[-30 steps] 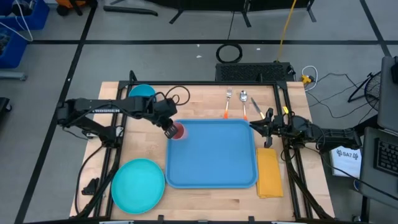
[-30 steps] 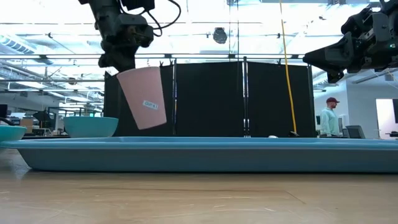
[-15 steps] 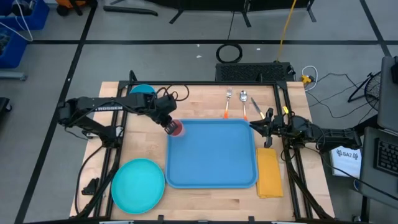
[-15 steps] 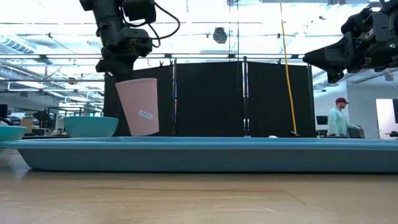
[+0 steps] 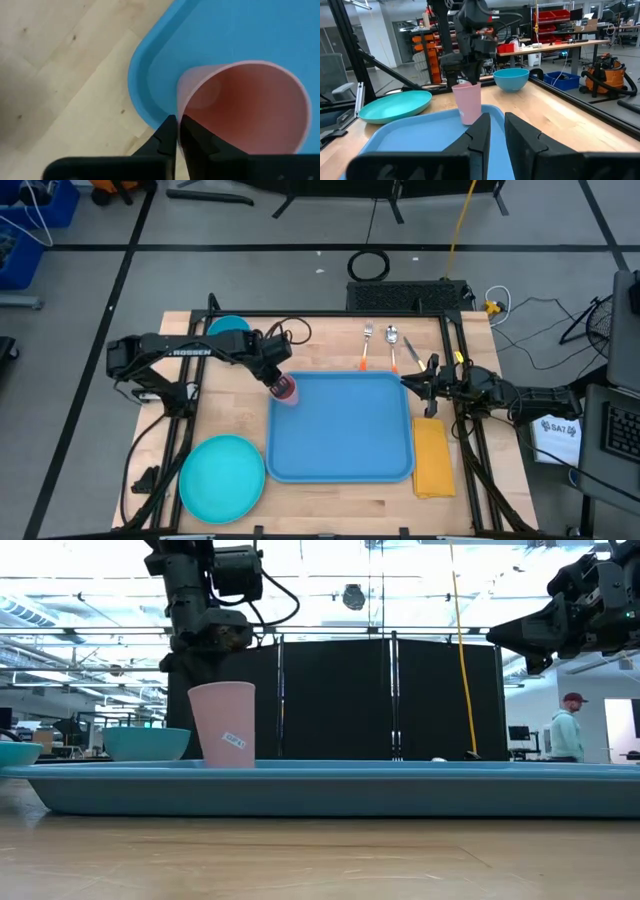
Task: Set up tray
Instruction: Put the pink cup on the blue serving tray
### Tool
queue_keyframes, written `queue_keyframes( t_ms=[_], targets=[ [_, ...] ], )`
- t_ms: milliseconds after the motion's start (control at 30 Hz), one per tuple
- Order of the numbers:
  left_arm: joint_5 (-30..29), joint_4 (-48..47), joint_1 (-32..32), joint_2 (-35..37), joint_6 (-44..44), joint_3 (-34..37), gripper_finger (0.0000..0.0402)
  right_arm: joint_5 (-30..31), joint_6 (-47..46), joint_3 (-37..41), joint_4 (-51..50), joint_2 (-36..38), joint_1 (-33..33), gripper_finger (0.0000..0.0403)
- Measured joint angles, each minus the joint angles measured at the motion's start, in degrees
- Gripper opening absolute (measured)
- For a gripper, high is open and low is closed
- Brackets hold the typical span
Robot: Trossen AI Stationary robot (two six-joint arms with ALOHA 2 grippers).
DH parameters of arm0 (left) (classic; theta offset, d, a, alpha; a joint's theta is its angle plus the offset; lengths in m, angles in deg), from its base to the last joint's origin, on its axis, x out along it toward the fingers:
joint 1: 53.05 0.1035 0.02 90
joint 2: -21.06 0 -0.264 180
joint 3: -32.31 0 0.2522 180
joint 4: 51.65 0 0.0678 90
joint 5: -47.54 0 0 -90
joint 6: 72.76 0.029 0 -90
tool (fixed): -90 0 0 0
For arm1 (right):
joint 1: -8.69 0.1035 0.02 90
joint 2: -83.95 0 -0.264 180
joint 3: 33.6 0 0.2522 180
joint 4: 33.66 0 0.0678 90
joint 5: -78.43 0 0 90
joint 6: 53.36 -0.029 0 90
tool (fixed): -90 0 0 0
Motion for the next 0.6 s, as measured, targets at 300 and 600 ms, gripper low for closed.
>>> queue_keyframes(
  t_ms=[300,600],
  targets=[
    [0.1,0.5,0.0,0.1,-0.1,0.0,0.0059,0.0,0.0,0.0,0.1,-0.1,0.0,0.0048],
    [0.2,0.5,-0.2,0.1,0.1,0.0,0.0062,0.0,0.0,0.0,0.1,-0.1,0.0,0.0048]
  ],
)
